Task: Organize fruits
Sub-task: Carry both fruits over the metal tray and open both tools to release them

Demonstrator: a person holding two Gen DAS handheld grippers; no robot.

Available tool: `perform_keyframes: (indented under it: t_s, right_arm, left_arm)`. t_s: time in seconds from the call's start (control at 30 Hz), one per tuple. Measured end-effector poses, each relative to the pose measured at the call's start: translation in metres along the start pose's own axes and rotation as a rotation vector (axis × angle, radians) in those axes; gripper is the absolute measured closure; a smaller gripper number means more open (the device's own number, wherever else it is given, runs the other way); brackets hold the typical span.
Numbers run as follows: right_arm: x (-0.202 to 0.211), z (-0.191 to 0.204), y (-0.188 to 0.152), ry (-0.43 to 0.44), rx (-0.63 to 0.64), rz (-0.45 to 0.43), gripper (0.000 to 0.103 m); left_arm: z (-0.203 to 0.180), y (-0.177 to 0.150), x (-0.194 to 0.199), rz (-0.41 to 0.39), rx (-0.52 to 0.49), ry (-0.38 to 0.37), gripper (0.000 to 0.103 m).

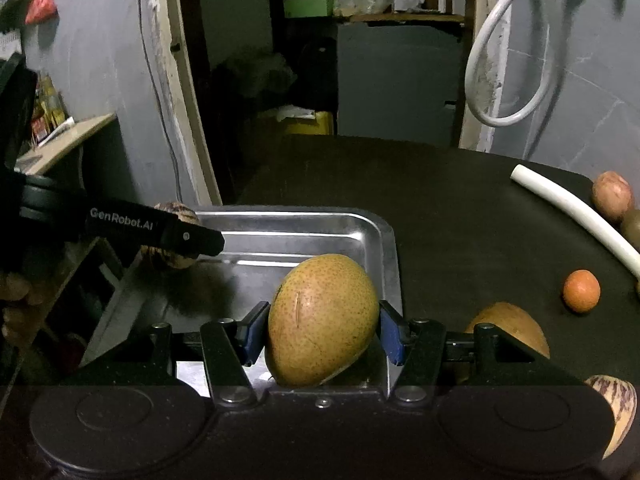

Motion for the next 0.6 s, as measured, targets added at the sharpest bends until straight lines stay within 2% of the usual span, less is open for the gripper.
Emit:
perform_keyframes:
  t_s: [0.27,0.37,0.6]
  right_arm:
    - [-0.006,0.011,-0.002,-0.006,0.073,0.003,0.044]
    - [-0.005,0.012,-0.002,-0.011,0.087,0.002,0.043]
    - [0.012,0.012,-0.009,0.002,0.092,-0.012,0.027]
  left_arm:
    - [-0.005,0.0,-0.003,-0.003,-0.013,0.004,0.051]
    - [-0.003,-0.001,-0.001,-0.006,0.01,-0.008,0.047]
    - [-0.001,-0.001,0.009,-0.013,0.063,-0.01,0.031]
Point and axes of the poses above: each gripper's, at about its wrist camera, not at the fingertips, and x roughly against the way its jaws point, z to its left, y to its top, the point moved 5 cm from there along -x, roughly the way its jaws point, and after that the axes turned 3 degrees about -z, right-handed, at the moved point
